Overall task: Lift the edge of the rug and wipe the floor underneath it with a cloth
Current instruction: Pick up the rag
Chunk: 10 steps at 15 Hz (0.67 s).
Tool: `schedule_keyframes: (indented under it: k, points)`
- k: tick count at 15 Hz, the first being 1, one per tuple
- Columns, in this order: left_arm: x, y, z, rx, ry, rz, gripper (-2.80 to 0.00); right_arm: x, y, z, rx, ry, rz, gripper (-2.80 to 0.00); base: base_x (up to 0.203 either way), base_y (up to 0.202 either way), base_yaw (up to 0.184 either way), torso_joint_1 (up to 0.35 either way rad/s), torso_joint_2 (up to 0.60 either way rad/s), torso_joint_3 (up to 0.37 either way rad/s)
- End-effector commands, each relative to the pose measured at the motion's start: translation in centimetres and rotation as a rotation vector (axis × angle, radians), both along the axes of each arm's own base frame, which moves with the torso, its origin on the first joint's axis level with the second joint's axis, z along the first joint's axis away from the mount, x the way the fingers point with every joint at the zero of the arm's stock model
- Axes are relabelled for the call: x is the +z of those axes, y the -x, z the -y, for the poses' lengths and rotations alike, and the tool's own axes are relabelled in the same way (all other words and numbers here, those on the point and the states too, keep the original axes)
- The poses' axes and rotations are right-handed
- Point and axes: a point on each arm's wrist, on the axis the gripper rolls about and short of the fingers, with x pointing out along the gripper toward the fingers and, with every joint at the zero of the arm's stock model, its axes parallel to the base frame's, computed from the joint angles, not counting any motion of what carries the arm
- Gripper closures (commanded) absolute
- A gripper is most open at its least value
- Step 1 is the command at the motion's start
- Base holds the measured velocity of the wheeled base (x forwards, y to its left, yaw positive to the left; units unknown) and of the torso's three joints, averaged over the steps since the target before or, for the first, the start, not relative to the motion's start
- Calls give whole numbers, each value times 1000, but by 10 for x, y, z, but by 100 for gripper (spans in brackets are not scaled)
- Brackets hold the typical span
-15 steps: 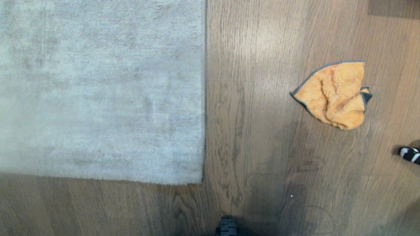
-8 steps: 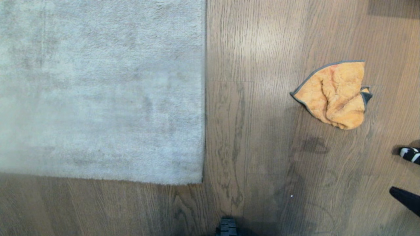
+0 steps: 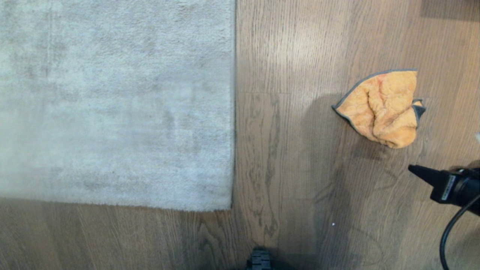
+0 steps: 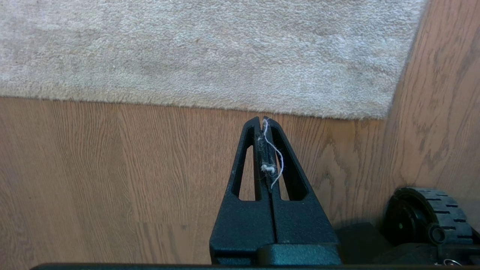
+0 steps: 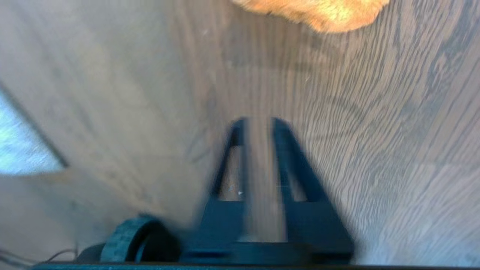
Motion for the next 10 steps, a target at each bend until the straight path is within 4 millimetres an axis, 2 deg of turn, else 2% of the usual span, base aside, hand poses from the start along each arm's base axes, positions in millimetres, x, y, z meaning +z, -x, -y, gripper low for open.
schedule_keyframes:
  k: [1,6,10]
  points:
    - [0,0,0,2,1,1,0,-11,-18,3,-17,0,-53,-280,0,0,0,0,0,0]
    - [0,0,0,2,1,1,0,-8,-38,16,-115,5,-44,-280,0,0,0,0,0,0]
    - [0,0,0,1,1,1,0,2,-62,18,-135,-74,43,-280,0,0,0,0,0,0]
